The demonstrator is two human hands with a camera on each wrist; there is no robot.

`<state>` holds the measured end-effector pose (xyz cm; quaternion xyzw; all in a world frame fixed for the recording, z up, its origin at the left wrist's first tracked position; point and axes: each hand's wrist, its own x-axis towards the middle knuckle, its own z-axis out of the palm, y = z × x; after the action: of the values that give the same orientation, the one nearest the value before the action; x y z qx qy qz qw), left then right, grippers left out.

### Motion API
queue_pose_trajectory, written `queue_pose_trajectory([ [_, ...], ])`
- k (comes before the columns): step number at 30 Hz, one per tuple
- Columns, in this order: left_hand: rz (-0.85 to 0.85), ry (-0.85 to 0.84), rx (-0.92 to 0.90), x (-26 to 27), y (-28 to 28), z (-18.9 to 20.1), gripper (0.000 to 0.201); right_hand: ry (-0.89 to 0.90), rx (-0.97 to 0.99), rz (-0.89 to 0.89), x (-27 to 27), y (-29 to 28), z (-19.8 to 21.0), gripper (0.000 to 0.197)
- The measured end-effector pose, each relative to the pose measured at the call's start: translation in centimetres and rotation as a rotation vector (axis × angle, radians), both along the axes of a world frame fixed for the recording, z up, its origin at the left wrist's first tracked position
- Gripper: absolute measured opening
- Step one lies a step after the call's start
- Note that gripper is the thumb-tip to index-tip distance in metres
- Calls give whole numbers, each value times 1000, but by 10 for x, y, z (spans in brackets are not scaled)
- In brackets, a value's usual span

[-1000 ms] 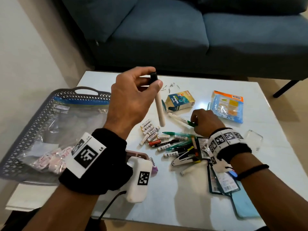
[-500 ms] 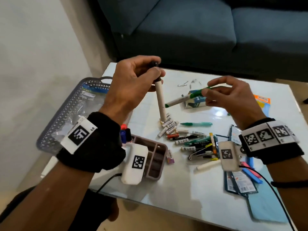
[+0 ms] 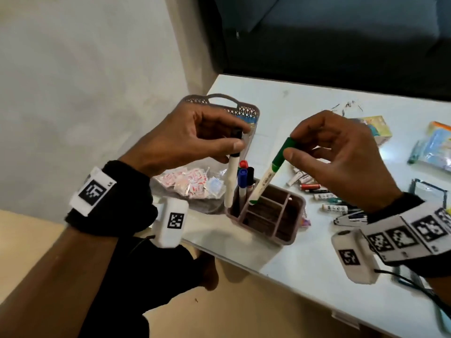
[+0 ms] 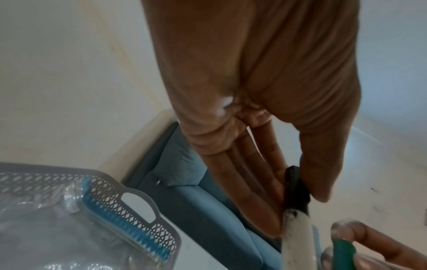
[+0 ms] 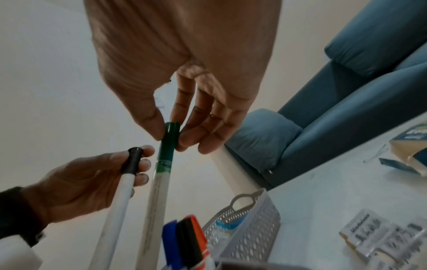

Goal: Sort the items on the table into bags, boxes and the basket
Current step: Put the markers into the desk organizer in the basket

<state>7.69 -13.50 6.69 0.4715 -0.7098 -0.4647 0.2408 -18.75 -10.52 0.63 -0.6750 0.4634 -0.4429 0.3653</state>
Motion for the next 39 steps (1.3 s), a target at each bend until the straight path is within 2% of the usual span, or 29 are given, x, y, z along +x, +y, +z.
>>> queue_pose_trajectory([
  [4, -30, -58, 20, 14, 4, -14, 29, 6, -38, 7, 20, 4, -15, 24],
  [13, -91, -170, 83, 20, 9, -37, 32, 139, -81, 111, 41, 8, -41, 23],
  [19, -228, -478, -94, 6, 10, -58, 17, 307, -159, 123, 49, 13, -54, 21],
  [22, -241, -595, -181, 0, 7, -59, 15, 374, -166, 137, 52, 14, -63, 22],
  [24, -237, -648, -205, -4, 5, -56, 21, 375, -158, 129, 52, 13, -67, 24],
  [27, -211, -728, -297, -9, 2, -45, 59, 391, -178, 119, 53, 12, -67, 26],
  [28, -189, -727, -346, -12, 2, -40, 67, 397, -185, 123, 54, 12, -66, 26],
  [32, -73, -576, -512, -39, -4, -19, 70, 357, -148, 90, 45, 8, -53, 21],
  [35, -43, -511, -586, -72, -13, -16, 74, 353, -19, -49, 21, -9, -45, 20],
  [37, -56, -493, -590, -97, -16, -18, 66, 477, 42, -129, -8, -23, -49, 18],
  [39, -91, -507, -590, -120, -19, -24, 54, 692, 125, -166, -42, -35, -59, 16],
])
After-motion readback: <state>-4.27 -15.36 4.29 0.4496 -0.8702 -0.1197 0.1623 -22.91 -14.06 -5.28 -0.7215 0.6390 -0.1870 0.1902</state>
